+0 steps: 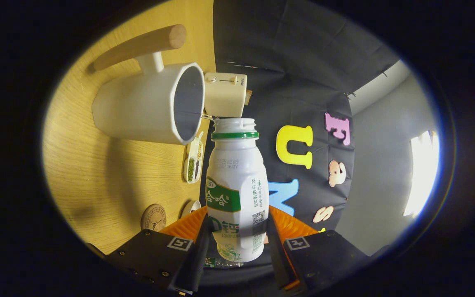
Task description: Take the bottle from table, then pour the juice into the cup, finally place the bottle on the coaster
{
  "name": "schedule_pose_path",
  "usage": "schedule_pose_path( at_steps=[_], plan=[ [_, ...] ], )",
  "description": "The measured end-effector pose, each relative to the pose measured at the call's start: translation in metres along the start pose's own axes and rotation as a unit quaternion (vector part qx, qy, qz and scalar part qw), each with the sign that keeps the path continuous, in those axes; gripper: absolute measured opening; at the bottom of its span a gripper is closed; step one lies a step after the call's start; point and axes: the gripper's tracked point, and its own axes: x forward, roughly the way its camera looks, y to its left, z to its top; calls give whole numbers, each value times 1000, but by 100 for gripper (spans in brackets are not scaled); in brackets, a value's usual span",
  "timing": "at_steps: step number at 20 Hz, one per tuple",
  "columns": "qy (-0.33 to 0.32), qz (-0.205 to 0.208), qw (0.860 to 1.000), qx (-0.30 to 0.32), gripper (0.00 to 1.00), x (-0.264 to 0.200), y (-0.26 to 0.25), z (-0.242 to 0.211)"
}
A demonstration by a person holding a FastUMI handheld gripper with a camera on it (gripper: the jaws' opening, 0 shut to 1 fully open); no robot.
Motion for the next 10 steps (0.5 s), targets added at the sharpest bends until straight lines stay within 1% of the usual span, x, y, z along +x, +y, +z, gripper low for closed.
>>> schedule_pose_path(
  at_steps=[10],
  plan=[
    [-1, -5, 1000, -13, 67, 3, -1, -1]
  ],
)
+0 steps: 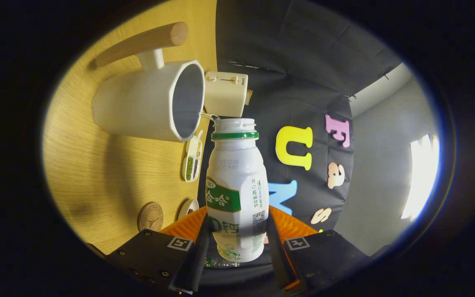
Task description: Take the bottle from table, then pour the juice into the cup, finally place the bottle on the coaster
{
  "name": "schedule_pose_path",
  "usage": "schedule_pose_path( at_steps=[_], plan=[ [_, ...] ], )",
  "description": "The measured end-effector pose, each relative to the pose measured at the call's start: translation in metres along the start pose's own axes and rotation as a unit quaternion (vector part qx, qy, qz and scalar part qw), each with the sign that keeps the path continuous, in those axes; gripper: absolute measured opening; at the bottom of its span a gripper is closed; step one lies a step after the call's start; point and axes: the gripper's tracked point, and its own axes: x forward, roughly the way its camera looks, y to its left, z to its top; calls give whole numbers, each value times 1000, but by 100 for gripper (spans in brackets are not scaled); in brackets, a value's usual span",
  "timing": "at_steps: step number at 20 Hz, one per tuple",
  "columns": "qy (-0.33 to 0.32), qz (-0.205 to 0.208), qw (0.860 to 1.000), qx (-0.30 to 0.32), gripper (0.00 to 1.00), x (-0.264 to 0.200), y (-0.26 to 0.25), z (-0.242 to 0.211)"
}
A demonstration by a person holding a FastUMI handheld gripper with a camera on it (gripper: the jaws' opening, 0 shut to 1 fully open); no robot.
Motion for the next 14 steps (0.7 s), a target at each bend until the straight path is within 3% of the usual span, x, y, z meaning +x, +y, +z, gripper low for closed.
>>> schedule_pose_path(
  at_steps=[14],
  plan=[
    [-3, -11, 1000, -16, 67, 3, -10, 0]
  ],
)
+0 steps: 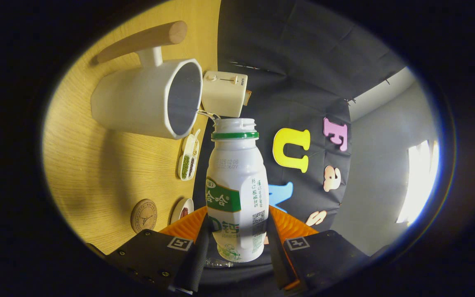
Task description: Take the bottle from table, then pour the juice into the cup, finally place the bottle on the coaster
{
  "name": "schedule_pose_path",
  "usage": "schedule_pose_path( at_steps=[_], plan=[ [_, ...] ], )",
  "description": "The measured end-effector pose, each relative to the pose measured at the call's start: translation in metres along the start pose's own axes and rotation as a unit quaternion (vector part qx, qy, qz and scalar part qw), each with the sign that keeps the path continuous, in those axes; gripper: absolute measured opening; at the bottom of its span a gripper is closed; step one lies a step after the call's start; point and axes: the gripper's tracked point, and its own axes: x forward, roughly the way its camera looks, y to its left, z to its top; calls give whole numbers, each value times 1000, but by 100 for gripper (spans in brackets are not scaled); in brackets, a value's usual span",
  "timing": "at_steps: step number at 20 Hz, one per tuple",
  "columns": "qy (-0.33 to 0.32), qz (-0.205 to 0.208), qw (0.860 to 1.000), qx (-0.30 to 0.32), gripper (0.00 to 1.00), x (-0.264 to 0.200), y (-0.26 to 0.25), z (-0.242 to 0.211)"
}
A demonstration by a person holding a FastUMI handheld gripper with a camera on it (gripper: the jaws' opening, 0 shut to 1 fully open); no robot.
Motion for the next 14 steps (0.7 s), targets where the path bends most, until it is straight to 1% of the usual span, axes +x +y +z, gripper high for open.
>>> schedule_pose_path(
  at_steps=[14],
  plan=[
    [-3, -7, 1000, -20, 67, 0, -6, 2]
  ],
)
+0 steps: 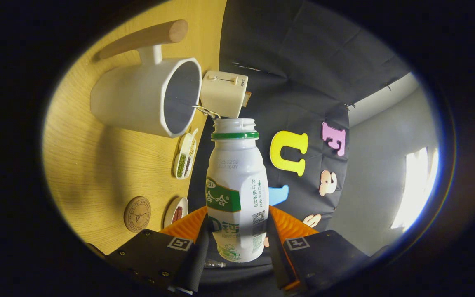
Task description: Take the bottle from table, then pour the juice into the cup, finally place the bottle on the coaster
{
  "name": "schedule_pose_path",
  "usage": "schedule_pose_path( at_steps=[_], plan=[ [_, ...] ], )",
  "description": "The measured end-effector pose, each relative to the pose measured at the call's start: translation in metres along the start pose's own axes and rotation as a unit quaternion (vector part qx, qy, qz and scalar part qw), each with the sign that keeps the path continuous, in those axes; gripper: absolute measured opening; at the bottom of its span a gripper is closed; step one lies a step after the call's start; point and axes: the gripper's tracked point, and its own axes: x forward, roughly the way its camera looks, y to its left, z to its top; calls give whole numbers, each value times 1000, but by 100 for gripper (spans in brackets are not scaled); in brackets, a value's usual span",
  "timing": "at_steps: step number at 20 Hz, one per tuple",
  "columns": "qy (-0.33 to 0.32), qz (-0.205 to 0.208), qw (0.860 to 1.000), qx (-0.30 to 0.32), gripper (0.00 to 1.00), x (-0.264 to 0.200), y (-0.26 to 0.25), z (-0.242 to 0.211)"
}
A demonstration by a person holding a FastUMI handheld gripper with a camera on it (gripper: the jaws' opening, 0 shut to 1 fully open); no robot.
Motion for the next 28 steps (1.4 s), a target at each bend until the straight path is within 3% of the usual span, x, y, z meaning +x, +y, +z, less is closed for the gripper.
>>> schedule_pose_path(
  at_steps=[28],
  plan=[
    [-10, -14, 999, -51, 67, 0, -11, 0]
  ],
)
